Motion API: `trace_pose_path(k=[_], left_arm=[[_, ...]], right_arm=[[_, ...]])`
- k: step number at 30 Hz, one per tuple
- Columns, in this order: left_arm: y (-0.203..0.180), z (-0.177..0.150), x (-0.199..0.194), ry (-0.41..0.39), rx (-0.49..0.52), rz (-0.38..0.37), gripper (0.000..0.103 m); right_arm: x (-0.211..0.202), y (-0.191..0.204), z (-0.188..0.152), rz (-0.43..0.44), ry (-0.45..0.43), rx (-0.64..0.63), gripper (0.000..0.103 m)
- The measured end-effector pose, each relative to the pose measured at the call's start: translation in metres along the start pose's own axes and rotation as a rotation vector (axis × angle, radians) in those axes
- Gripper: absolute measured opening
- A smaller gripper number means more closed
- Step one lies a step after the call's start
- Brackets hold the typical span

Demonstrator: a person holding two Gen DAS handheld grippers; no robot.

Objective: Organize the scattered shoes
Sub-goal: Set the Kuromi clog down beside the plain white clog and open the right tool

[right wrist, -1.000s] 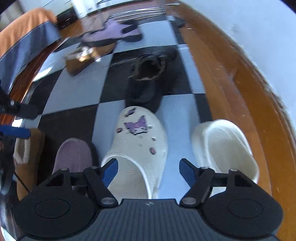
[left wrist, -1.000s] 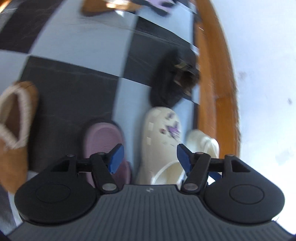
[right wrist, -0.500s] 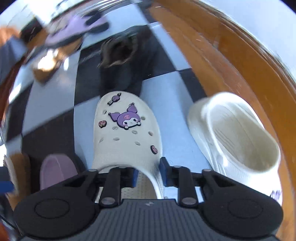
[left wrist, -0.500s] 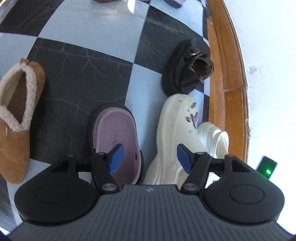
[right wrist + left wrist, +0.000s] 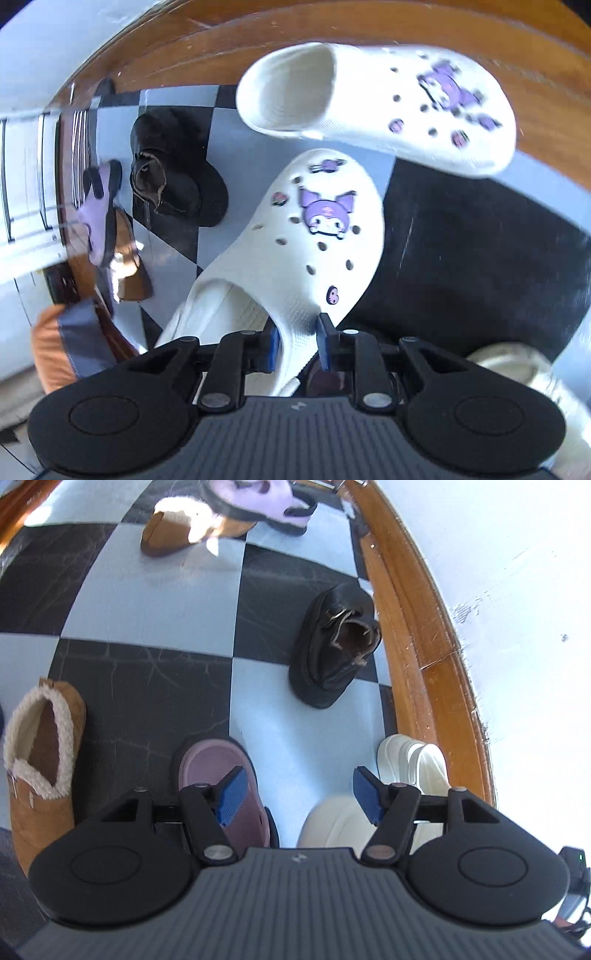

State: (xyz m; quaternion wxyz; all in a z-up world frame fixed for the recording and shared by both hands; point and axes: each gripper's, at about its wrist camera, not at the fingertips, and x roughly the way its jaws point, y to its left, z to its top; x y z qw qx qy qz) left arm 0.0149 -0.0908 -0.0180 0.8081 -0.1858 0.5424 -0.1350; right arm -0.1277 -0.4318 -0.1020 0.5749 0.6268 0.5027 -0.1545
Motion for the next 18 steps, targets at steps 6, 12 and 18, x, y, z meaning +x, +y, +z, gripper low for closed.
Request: trace_pose_path(k=[6,12,18], left_arm=[[0.002,0.003,-0.006,-0.018,0.01,0.009,0.063],[0.001,0.003,-0.009,-0.033,0.03,0.024,0.063],[0.002,0.004,-0.01,-0.035,0.04,0.028,0.063]], right_arm=[[0.004,0.028,-0.028,0.016,-0.009,-0.156,0.051],[0.031,0.077,-0.037,-0.101,-0.023,-0.554,0.052],[0.035,0.112,-0.066,-0.328,-0.295,-1.018,0.067]])
